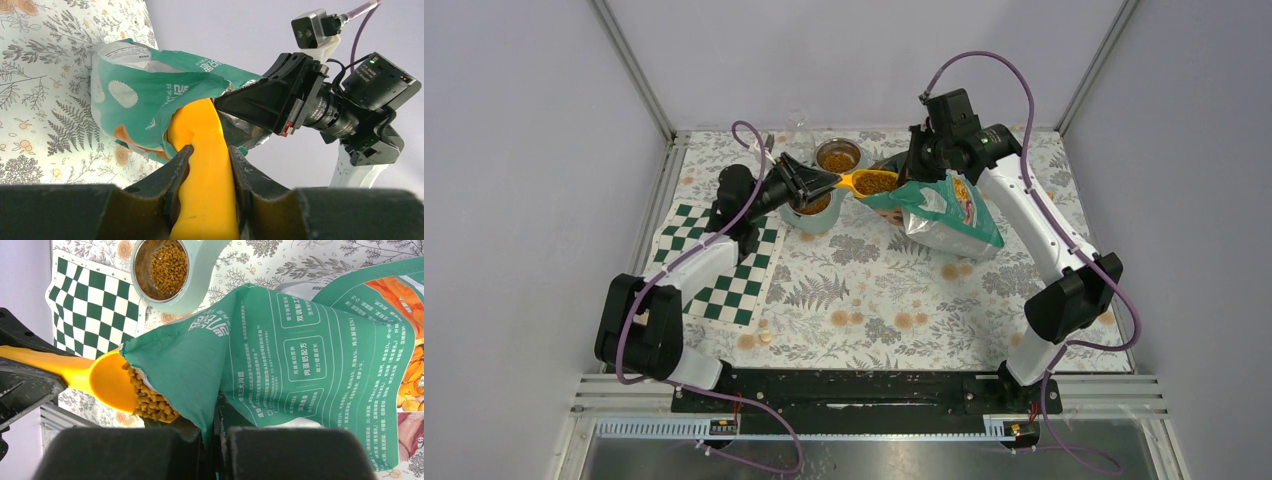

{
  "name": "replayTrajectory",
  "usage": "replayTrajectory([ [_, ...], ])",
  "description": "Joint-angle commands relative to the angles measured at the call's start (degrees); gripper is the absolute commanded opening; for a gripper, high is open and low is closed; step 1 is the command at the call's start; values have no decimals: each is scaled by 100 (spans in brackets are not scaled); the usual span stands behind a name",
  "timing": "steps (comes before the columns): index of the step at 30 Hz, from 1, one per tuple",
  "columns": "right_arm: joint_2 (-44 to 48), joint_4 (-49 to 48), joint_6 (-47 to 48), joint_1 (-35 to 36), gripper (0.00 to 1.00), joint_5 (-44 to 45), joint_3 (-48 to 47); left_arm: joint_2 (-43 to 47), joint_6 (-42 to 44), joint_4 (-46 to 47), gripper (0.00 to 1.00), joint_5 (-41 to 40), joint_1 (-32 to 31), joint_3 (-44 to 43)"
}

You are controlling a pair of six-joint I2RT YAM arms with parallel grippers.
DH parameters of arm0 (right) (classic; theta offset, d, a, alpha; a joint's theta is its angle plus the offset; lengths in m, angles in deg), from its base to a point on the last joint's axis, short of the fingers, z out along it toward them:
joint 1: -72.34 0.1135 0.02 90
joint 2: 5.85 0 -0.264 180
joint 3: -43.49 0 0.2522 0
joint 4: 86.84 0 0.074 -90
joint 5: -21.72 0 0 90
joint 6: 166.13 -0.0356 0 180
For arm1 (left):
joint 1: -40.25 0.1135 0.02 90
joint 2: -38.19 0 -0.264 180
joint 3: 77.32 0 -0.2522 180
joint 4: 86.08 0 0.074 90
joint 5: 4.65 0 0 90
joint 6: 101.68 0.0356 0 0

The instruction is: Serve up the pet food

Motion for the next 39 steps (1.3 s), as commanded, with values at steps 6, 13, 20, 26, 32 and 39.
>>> replayTrajectory([
  [6,587,-600,35,-86,0,-419,159,537,632,9,0,56,229,2],
  [13,600,-593,-71,-86,0,-757,281,728,1874,-1632,0,-459,102,-691],
  [20,530,-419,-150,-82,0,-782,302,682,2631,-2915,0,-1366,-411,-1359],
  [26,615,-410,-177,-75,0,-661,386,777,2550,-2937,0,-1767,-432,-1218],
  [32,645,-356,-227,-82,0,-586,413,896,2477,-2710,0,-1732,-407,-1022],
  [39,679,-362,-214,-77,0,-611,458,1209,3093,-2268,0,-1548,-423,-815],
])
